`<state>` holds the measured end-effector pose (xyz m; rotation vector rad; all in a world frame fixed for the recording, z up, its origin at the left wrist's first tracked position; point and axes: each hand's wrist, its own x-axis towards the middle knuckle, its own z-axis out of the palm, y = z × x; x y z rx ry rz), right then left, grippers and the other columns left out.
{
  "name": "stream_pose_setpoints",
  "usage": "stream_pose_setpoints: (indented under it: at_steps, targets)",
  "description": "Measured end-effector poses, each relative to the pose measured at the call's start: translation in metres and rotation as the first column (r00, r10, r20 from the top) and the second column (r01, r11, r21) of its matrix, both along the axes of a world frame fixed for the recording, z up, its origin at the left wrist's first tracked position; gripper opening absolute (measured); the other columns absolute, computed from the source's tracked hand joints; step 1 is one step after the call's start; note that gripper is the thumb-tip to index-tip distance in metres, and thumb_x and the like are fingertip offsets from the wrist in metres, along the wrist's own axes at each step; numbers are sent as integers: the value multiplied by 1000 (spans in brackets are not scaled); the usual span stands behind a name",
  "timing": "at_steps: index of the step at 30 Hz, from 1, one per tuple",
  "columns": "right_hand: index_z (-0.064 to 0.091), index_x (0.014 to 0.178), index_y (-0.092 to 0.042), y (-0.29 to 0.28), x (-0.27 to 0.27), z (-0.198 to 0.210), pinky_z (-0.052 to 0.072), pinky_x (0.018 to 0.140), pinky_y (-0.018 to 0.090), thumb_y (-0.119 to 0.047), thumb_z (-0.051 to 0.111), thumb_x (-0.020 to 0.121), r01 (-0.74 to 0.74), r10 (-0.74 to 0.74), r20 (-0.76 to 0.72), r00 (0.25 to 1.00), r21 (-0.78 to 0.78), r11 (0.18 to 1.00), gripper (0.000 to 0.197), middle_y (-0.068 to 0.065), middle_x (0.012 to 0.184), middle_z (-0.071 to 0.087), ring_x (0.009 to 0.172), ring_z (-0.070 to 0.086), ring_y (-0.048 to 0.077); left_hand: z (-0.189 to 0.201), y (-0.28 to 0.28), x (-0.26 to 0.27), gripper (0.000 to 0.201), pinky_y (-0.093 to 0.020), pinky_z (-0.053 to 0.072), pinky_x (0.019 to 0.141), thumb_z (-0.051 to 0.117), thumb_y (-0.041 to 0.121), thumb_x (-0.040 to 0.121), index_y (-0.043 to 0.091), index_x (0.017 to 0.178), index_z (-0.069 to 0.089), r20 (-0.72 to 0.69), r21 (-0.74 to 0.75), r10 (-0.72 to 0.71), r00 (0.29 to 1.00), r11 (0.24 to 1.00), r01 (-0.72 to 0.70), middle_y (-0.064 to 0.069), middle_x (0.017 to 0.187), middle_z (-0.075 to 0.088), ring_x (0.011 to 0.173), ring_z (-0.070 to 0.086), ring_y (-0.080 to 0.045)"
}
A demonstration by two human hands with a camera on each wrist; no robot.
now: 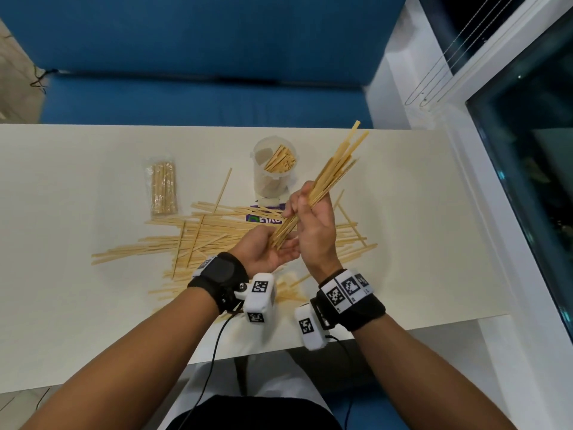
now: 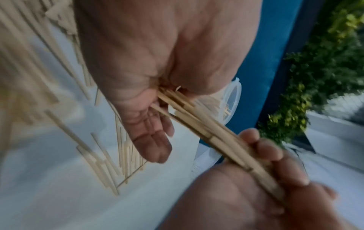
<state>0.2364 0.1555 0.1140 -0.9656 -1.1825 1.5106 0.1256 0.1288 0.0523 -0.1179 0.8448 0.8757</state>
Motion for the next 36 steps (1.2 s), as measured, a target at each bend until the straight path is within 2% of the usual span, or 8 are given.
stream_pose_setpoints:
  at_steps: [4, 11, 16, 19, 24, 30, 32, 36]
  targets:
    - [50, 118, -13, -13, -9, -4, 43, 77, 39, -10, 45, 105, 56, -56, -4, 998, -22, 998, 15, -3, 75, 47, 72, 46, 19, -6, -1, -5, 31, -37, 58, 89, 34, -6, 97, -6, 122, 51, 122, -83, 182, 976, 981, -173, -22, 97, 61, 87, 66, -27]
    - [50, 85, -22, -11, -27, 11, 38, 59, 29, -29, 45, 110, 169, -169, 57, 984, 3, 986, 27, -8, 64, 42, 60, 39, 14, 14, 1, -3, 18, -32, 63, 75, 43, -5, 97, -6, 98, 61, 162, -81, 216, 963, 975, -205, -17, 87, 62, 78, 67, -21]
    - [49, 93, -7, -13, -29, 9, 39, 60, 29, -25, 39, 112, 169, -169, 46, 985, 10, 986, 28, 0, 67, 41, 62, 38, 18, 13, 3, -5, 23, -42, 64, 68, 42, 9, 108, -6, 111, 60, 129, -171, 294, 947, 947, -270, -20, 93, 70, 82, 73, -26]
    - [50, 107, -4, -15, -29, 9, 40, 61, 30, -24, 42, 111, 175, -176, 44, 983, 20, 984, 22, 2, 71, 41, 63, 38, 21, 17, 3, -5, 29, -46, 61, 75, 40, 17, 110, -3, 116, 60, 112, -182, 299, 948, 944, -276, -19, 93, 74, 87, 74, -28]
    - [56, 96, -17, -13, -27, 13, 48, 67, 40, -33, 54, 105, 203, -211, 106, 972, 81, 976, 19, 5, 72, 51, 65, 48, 26, 26, 1, -5, 27, -42, 59, 84, 41, 4, 104, -5, 123, 59, 117, -138, 216, 969, 970, -199, -19, 103, 66, 98, 66, -25]
    - [55, 95, -6, -10, -29, 12, 50, 59, 35, -23, 54, 107, 250, -264, 107, 959, 124, 960, 21, 10, 69, 56, 57, 53, 21, 29, 0, -2, 23, -38, 64, 65, 39, -1, 104, -5, 108, 61, 134, -135, 238, 962, 966, -220, -19, 90, 69, 80, 73, -26]
    - [55, 95, -9, -11, -30, 8, 47, 54, 30, -29, 48, 108, 280, -290, 130, 948, 92, 956, 25, 5, 72, 57, 54, 50, 17, 31, 0, -1, 27, -39, 64, 72, 36, 1, 106, -3, 107, 62, 142, -128, 247, 959, 965, -230, -17, 94, 69, 86, 71, -25]
    - [55, 87, -6, -14, -32, 3, 50, 58, 36, -40, 40, 108, 268, -297, 219, 929, 152, 951, 43, 4, 74, 59, 58, 54, 20, 33, -3, 0, 31, -32, 62, 58, 34, 5, 107, 1, 96, 62, 151, -132, 262, 953, 961, -243, -14, 77, 71, 67, 73, -23]
